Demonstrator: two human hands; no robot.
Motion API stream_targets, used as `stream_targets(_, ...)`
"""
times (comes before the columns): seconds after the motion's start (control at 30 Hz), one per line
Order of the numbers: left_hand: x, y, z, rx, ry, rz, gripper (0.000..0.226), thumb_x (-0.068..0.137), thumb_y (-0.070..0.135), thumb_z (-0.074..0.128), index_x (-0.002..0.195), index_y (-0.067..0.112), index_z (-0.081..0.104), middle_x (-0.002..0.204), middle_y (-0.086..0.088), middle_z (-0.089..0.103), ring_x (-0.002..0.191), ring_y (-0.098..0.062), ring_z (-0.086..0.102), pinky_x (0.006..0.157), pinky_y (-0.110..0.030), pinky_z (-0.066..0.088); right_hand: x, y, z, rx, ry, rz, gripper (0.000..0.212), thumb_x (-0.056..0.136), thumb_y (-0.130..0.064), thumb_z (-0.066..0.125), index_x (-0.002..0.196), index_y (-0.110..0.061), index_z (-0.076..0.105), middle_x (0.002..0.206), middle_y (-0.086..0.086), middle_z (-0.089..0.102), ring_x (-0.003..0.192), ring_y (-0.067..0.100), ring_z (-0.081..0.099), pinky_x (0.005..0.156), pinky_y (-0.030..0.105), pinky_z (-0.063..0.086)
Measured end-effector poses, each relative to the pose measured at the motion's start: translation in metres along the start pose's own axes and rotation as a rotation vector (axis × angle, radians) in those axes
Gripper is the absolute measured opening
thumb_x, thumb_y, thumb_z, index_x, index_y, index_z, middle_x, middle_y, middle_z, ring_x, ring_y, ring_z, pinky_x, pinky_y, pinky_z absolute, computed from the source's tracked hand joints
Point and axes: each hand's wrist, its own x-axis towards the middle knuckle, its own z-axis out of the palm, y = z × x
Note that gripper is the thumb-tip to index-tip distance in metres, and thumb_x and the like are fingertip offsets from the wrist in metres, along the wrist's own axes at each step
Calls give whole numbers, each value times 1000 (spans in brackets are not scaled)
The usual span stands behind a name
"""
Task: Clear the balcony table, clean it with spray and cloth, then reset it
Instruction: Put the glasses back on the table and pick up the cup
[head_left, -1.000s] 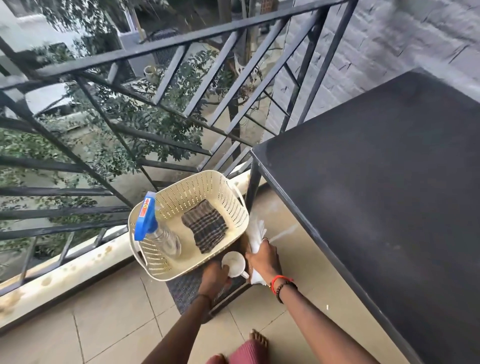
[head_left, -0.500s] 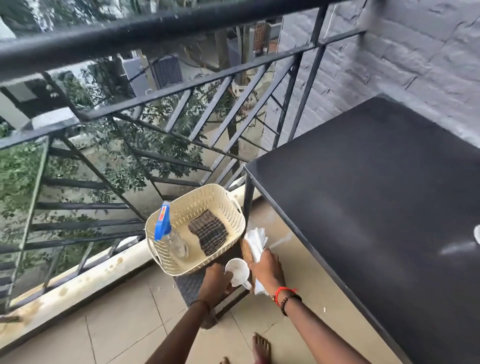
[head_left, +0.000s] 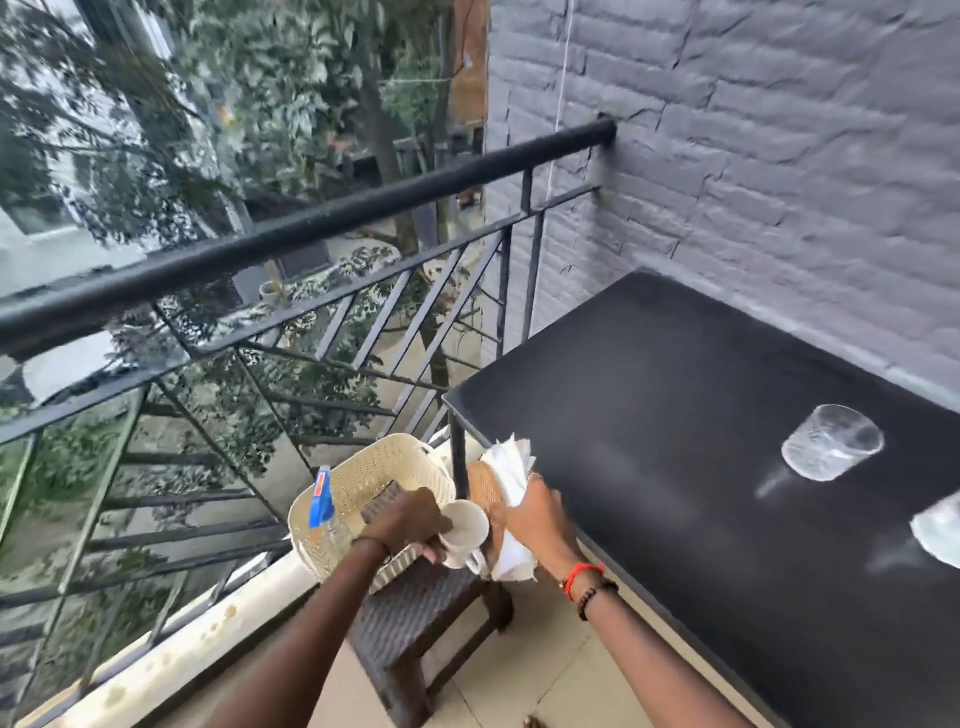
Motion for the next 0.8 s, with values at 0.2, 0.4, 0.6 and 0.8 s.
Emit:
stream_targets(0.2,-9,79,-28,-69,-5,32,26,94,14,55,101,-8,65,61,-5,73,48,-10,67,45,-16,49,-10,15,-76,70,124,38,47,74,-35,70,106,-5,54,109,18,63,101,37,61,75,37,54)
stream_targets(0.4,-16,186,-5,40,-9,189,32,93,17,51,67,2,63,75,-11,75,66,-13,72,57,-21,53,-22,85,-159,103,242,168,49,78,-37,68,112,-5,53,114,17,62,110,34,57,75,30,46)
stream_targets(0.6,-8,288,55,39,-155,293,28,90,6,48,64,6,59,41,7,62,40,-2,62,42,-10,45,-41,177,-236,174,354,321,51,76,-39,69,112,-4,56,113,16,63,105,32,61,68,27,43)
stream_targets(0.8,5,371,123,19,-209,358,22,88,3,51,67,8,56,53,-1,70,51,-4,67,45,-11,47,-66,268,-297,165,432,487,49,77,-33,69,112,-3,53,112,17,61,105,34,59,75,33,51)
